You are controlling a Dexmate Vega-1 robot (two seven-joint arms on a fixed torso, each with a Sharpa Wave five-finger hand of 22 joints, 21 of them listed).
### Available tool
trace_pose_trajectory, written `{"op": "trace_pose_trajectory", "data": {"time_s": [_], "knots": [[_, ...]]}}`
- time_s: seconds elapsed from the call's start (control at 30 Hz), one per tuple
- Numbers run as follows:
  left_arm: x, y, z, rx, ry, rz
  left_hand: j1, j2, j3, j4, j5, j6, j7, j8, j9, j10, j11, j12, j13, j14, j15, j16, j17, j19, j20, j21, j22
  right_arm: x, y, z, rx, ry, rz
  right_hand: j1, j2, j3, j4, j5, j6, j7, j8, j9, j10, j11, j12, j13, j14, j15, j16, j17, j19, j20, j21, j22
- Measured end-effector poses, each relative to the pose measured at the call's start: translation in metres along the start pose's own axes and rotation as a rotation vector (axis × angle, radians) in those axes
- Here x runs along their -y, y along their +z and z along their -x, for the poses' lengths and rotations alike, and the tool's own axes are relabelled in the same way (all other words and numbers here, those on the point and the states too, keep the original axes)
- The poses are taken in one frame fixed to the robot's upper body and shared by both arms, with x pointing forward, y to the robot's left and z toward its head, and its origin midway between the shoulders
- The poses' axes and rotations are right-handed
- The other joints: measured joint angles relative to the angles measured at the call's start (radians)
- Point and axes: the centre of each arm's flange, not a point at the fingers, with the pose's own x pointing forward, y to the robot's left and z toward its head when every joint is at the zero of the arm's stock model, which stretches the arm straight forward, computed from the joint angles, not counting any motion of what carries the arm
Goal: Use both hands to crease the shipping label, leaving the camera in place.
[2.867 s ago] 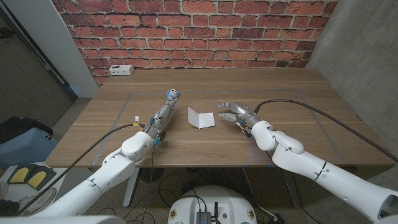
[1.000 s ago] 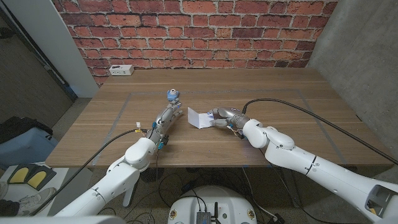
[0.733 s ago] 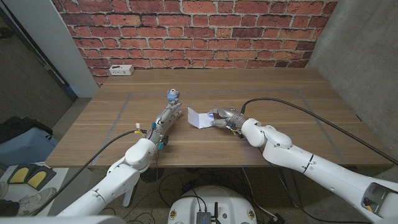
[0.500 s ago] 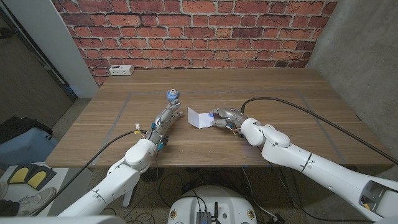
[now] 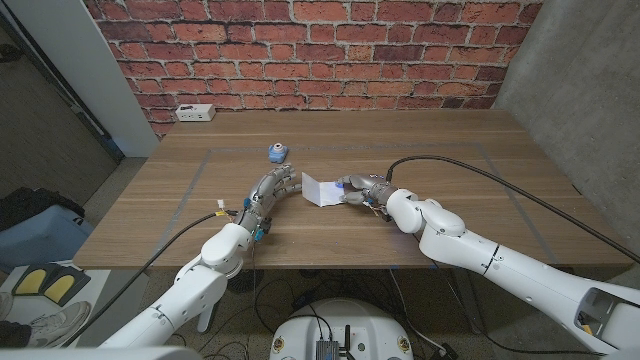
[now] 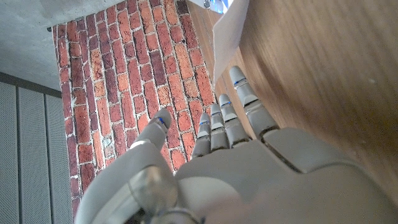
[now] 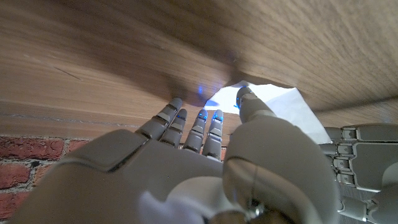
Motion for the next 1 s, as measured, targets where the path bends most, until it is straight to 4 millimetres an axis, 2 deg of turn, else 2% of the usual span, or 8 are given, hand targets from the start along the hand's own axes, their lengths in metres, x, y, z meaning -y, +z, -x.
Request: {"op": "trace_pose_trajectory", "data": {"time_s": [0.17,0.37,0.43,0.57,0.7,0.83,0.87,1.0], "knots": [[0.0,-0.001,-0.001,-0.003,-0.012,0.037,0.024,0.024,0.031,-0.004,0.02,0.057,0.005,0.018,0.013,0.027,0.016,0.0,0.0,0.023,0.012,-0.007,-0.003,0.021,0.007,0.0,0.0,-0.001,-0.002,0.0,-0.003,0.003,-0.002,0.0,0.0,0.0,0.0,0.0,0.0,0.0,0.0,0.0,0.0,0.0,0.0,0.0,0.0,0.0,0.0,0.0,-0.004,-0.004,0.0,0.0],[-0.001,-0.001,-0.006,-0.003,-0.035,0.074,0.081,0.037,0.094,-0.017,0.071,0.1,0.004,0.054,0.044,0.057,0.007,0.0,0.005,0.053,0.003,-0.013,-0.001,0.032,0.006,-0.008,0.0,-0.001,-0.003,0.0,0.004,0.004,-0.012,0.0,0.0,0.0,0.0,0.0,0.0,0.0,0.0,0.0,0.0,0.0,0.0,0.0,0.0,0.0,0.005,0.0,-0.004,-0.004,-0.002,-0.001],[0.001,-0.001,-0.006,-0.004,-0.054,0.09,0.103,0.035,0.111,-0.019,0.087,0.099,0.003,0.054,0.052,0.06,0.01,-0.008,0.005,0.053,0.003,-0.016,0.0,0.037,0.001,-0.012,-0.004,-0.002,-0.004,0.001,0.001,0.004,-0.011,0.0,0.0,0.0,0.0,0.0,0.0,0.0,0.0,0.0,0.0,0.0,0.0,0.0,0.0,0.0,0.005,0.0,-0.004,-0.004,0.001,-0.001],[0.0,-0.002,-0.012,-0.008,-0.074,0.104,0.127,0.02,0.148,-0.013,0.136,0.002,-0.023,0.034,0.074,0.06,0.01,-0.024,0.01,0.053,0.003,-0.02,0.0,0.037,0.001,-0.023,-0.002,-0.002,-0.005,0.001,0.005,0.006,-0.016,0.0,0.0,-0.003,0.003,0.0,0.0,0.0,0.0,0.0,0.0,0.0,0.0,0.0,0.0,0.0,0.005,0.0,-0.005,-0.005,0.001,-0.001],[0.001,-0.002,-0.02,-0.016,-0.099,0.108,0.132,0.016,0.157,-0.003,0.159,-0.074,-0.039,0.01,0.079,0.055,0.016,-0.031,0.01,0.053,0.003,-0.02,0.005,0.037,0.001,-0.031,-0.002,-0.004,-0.006,0.002,0.009,0.007,-0.022,0.0,0.0,-0.003,0.003,0.0,0.0,0.0,0.0,0.0,0.0,0.0,0.0,0.0,0.0,0.0,0.005,0.0,-0.005,-0.005,0.0,-0.001],[0.004,-0.005,-0.02,-0.036,-0.125,0.118,0.132,0.016,0.163,0.003,0.172,-0.131,-0.057,-0.009,0.079,0.056,0.022,-0.035,0.01,0.047,0.008,-0.02,0.005,0.037,0.001,-0.039,-0.002,-0.004,-0.007,0.003,0.007,0.008,-0.022,0.0,0.0,-0.003,0.003,0.0,0.0,0.0,0.0,0.0,0.0,0.0,0.0,0.0,0.0,0.0,0.005,0.0,-0.005,-0.005,0.0,-0.001],[0.004,-0.003,-0.026,-0.038,-0.135,0.109,0.132,0.016,0.164,0.004,0.174,-0.141,-0.06,-0.01,0.079,0.053,0.025,-0.035,0.013,0.047,0.008,-0.02,0.005,0.037,0.001,-0.039,-0.002,-0.004,-0.007,0.003,0.009,0.007,-0.026,0.0,0.0,-0.003,0.003,0.0,0.0,0.0,0.0,0.0,0.0,0.0,0.0,0.0,0.0,0.0,0.005,0.0,-0.005,-0.005,0.0,-0.001],[0.005,-0.003,-0.029,-0.057,-0.161,0.1,0.131,0.016,0.164,0.004,0.174,-0.158,-0.064,-0.014,0.078,0.061,0.033,-0.035,0.014,0.053,0.014,-0.02,0.005,0.041,0.005,-0.039,-0.002,-0.005,-0.008,0.004,0.007,0.007,-0.027,0.0,0.0,-0.003,0.003,0.0,0.0,0.0,0.0,0.0,0.0,0.0,0.004,0.0,0.0,0.0,0.005,0.0,-0.005,-0.005,0.003,-0.001]]}}
